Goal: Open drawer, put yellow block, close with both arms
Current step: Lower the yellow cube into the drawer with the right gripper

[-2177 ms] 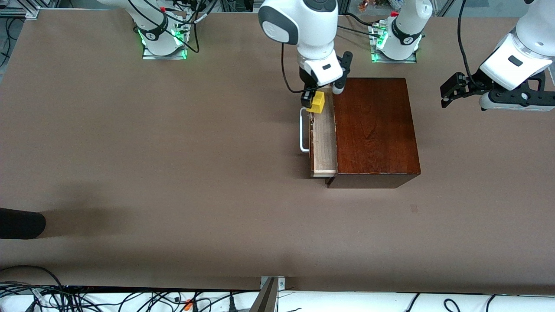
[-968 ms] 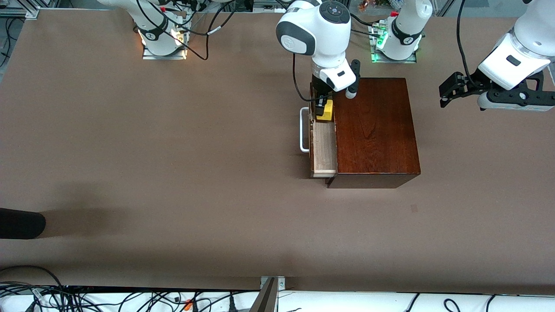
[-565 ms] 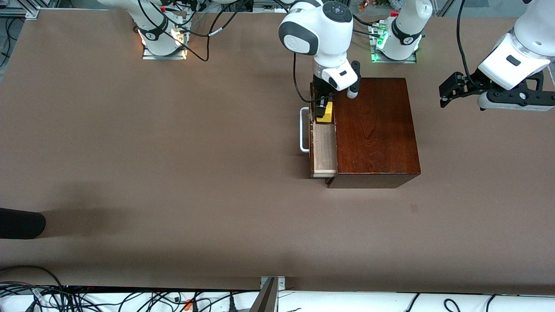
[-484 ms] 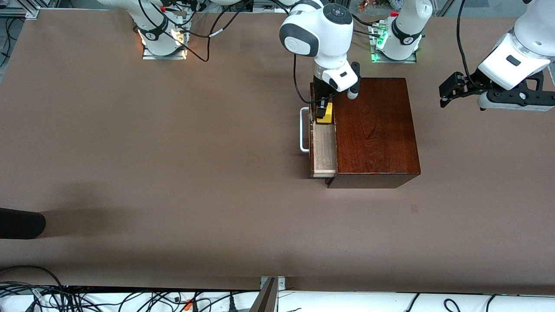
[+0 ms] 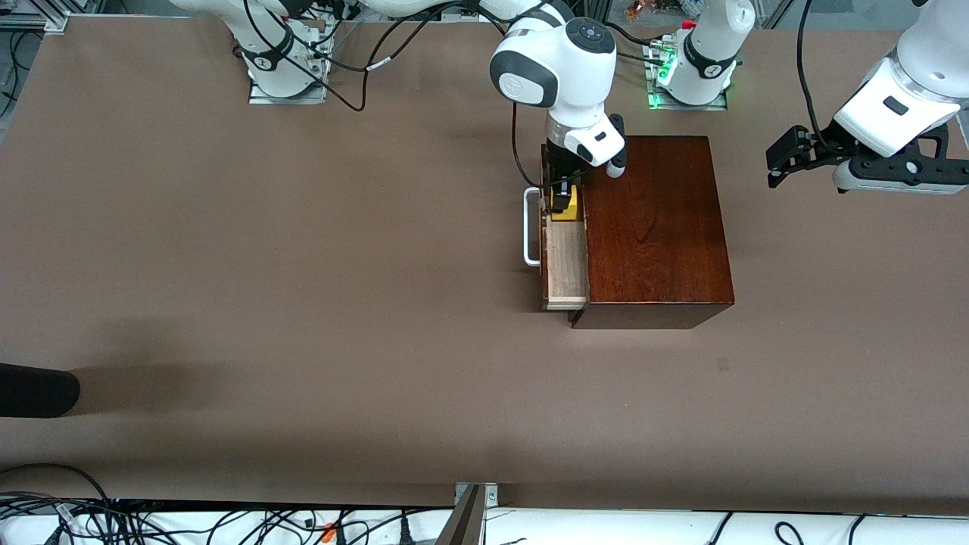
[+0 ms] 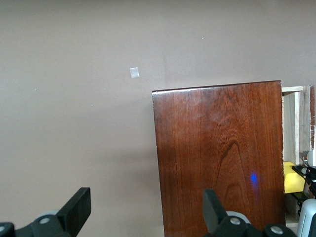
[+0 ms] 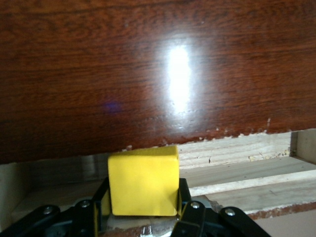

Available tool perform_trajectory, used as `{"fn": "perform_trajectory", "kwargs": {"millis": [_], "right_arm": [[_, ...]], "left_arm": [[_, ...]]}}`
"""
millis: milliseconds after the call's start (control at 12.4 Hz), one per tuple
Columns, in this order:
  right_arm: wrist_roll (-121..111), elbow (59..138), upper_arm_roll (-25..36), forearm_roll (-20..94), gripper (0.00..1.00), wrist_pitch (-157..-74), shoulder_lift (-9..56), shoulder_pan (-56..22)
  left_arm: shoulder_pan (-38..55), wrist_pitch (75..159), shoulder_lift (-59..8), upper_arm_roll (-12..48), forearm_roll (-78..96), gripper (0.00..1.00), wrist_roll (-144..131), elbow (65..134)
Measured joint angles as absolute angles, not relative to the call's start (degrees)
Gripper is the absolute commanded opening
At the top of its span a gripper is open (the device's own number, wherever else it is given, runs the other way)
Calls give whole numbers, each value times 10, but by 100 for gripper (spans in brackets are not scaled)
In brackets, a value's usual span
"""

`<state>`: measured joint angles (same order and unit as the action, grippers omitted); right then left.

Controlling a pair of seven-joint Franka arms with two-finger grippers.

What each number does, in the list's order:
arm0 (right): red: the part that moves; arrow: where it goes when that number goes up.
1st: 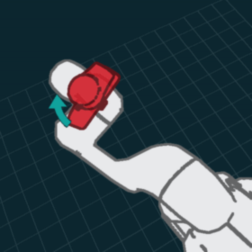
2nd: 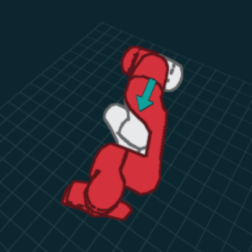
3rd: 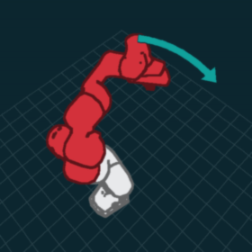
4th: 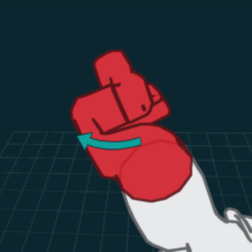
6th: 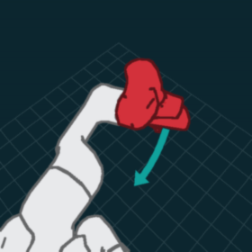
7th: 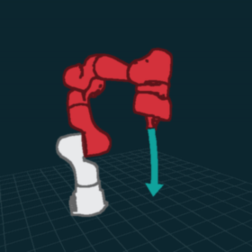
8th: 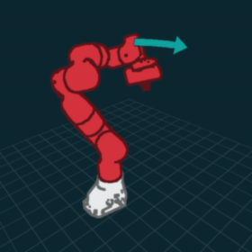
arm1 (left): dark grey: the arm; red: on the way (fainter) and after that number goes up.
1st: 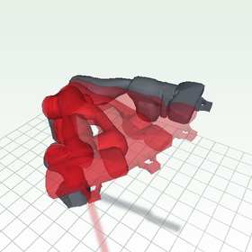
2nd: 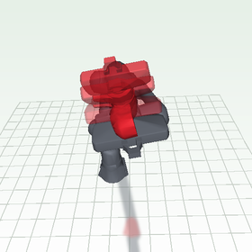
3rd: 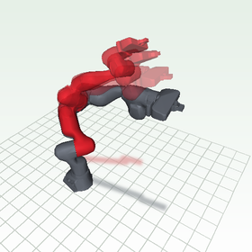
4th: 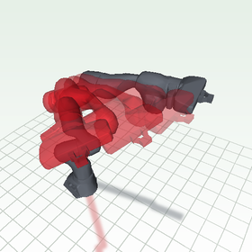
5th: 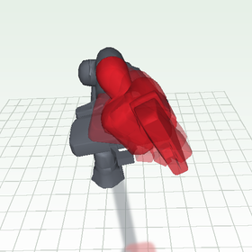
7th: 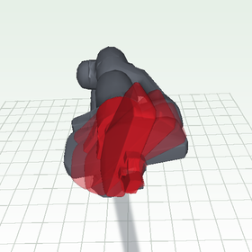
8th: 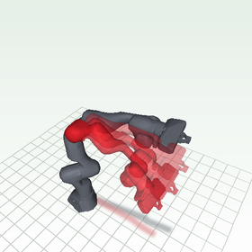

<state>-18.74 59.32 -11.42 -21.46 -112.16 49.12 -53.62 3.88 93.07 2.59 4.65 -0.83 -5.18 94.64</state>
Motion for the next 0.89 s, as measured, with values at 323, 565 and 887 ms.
{"fn": "perform_trajectory", "kwargs": {"millis": [323, 565, 887], "right_arm": [[-204, 593, -114, -218, 33, -1123, 500, -539], [-206, 593, -114, -221, 93, -1122, 500, -540], [-206, 593, -110, -223, 100, -1120, 501, -540]], "left_arm": [[39, 922, 26, 47, -8, 100, -52, 946], [38, 904, 26, 45, -8, 100, -53, 945], [39, 882, 15, 46, -8, 100, -53, 935]]}}
